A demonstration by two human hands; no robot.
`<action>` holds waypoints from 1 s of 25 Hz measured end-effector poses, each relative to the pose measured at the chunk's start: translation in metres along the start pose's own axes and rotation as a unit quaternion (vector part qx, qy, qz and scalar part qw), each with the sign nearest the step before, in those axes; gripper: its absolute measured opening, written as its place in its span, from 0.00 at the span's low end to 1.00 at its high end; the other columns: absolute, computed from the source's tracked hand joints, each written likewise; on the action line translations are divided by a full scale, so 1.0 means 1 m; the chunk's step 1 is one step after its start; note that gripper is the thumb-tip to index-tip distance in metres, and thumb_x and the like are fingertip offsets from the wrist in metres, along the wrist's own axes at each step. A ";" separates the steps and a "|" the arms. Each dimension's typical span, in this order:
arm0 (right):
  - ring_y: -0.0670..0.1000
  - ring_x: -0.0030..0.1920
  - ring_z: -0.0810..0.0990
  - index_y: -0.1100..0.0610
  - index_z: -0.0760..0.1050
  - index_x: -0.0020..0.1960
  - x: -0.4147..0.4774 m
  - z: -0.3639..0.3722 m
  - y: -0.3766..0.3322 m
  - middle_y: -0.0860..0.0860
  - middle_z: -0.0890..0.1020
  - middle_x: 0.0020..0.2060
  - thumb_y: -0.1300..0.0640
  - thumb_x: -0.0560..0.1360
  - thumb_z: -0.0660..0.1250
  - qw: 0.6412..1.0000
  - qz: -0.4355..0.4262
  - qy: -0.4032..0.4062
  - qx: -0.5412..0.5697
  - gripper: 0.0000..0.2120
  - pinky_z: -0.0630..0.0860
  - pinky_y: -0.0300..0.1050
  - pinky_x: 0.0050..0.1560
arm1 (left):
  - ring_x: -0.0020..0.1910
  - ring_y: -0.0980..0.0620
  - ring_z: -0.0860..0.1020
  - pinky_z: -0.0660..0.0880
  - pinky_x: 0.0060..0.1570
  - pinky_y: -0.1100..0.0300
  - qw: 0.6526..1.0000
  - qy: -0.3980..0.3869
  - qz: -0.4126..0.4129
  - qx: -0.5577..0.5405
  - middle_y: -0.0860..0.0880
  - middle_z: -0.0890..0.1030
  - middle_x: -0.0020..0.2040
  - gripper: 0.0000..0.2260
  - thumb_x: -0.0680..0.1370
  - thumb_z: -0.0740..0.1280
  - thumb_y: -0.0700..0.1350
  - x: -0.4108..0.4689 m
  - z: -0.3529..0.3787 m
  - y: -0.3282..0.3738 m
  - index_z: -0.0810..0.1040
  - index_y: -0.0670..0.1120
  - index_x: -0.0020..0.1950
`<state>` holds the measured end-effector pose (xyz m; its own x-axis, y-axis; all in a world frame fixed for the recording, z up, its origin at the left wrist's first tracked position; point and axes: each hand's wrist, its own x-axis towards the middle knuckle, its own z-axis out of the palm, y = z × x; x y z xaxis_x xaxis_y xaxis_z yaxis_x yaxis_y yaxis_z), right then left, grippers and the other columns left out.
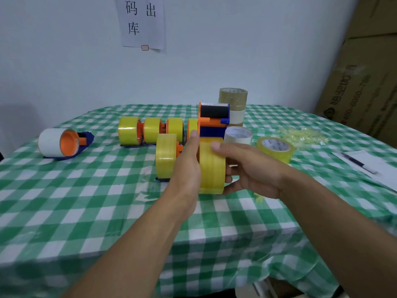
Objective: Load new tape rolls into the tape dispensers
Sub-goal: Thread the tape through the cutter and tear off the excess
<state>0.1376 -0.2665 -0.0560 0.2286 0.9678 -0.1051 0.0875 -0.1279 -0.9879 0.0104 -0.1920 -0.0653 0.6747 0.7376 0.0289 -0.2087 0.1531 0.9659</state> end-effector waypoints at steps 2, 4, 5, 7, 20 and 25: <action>0.49 0.46 0.82 0.55 0.73 0.68 -0.002 -0.001 0.002 0.52 0.82 0.51 0.51 0.72 0.77 0.997 -0.068 0.007 -0.019 0.28 0.82 0.52 0.55 | 0.47 0.44 0.85 0.79 0.54 0.44 1.000 0.014 -0.001 -0.014 0.45 0.87 0.47 0.26 0.83 0.53 0.63 0.002 0.000 0.000 0.85 0.49 0.54; 0.40 0.57 0.81 0.45 0.73 0.65 -0.003 -0.002 0.005 0.42 0.82 0.59 0.57 0.66 0.82 0.990 -0.118 0.026 -0.075 0.32 0.81 0.41 0.56 | 0.56 0.45 0.83 0.73 0.65 0.41 0.999 0.030 0.004 -0.020 0.47 0.87 0.51 0.23 0.83 0.55 0.62 0.004 -0.001 -0.001 0.86 0.52 0.54; 0.34 0.57 0.79 0.41 0.72 0.63 -0.003 -0.002 0.007 0.37 0.81 0.59 0.57 0.64 0.82 0.988 -0.126 0.034 -0.088 0.33 0.80 0.36 0.54 | 0.55 0.45 0.83 0.73 0.65 0.41 0.999 0.034 0.006 -0.017 0.47 0.87 0.50 0.22 0.83 0.55 0.61 0.005 -0.001 -0.002 0.87 0.53 0.51; 0.38 0.50 0.82 0.43 0.74 0.59 -0.003 -0.003 0.008 0.37 0.82 0.52 0.54 0.66 0.80 0.992 -0.119 0.032 -0.040 0.25 0.80 0.38 0.51 | 0.49 0.46 0.85 0.76 0.61 0.42 1.000 0.023 0.003 -0.009 0.47 0.87 0.46 0.24 0.84 0.54 0.60 0.005 -0.001 -0.001 0.88 0.53 0.44; 0.44 0.49 0.86 0.46 0.73 0.61 -0.006 0.007 0.002 0.40 0.84 0.50 0.60 0.67 0.77 0.989 -0.122 0.080 0.010 0.27 0.83 0.47 0.49 | 0.62 0.45 0.81 0.71 0.67 0.40 1.000 0.014 -0.005 -0.022 0.49 0.85 0.58 0.27 0.78 0.56 0.70 0.008 -0.002 -0.005 0.82 0.54 0.61; 0.50 0.33 0.73 0.57 0.71 0.51 -0.006 0.007 -0.003 0.51 0.73 0.32 0.39 0.74 0.69 0.996 -0.054 0.029 0.059 0.21 0.78 0.50 0.45 | 0.49 0.44 0.84 0.72 0.64 0.39 1.000 -0.003 -0.005 0.024 0.43 0.86 0.45 0.32 0.79 0.53 0.70 0.006 -0.005 -0.004 0.83 0.48 0.60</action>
<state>0.1292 -0.2707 -0.0535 0.2807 0.9598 0.0068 0.0011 0.0068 -1.0000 0.0119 -0.1851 -0.0706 0.6812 0.7317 0.0214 -0.1688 0.1285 0.9772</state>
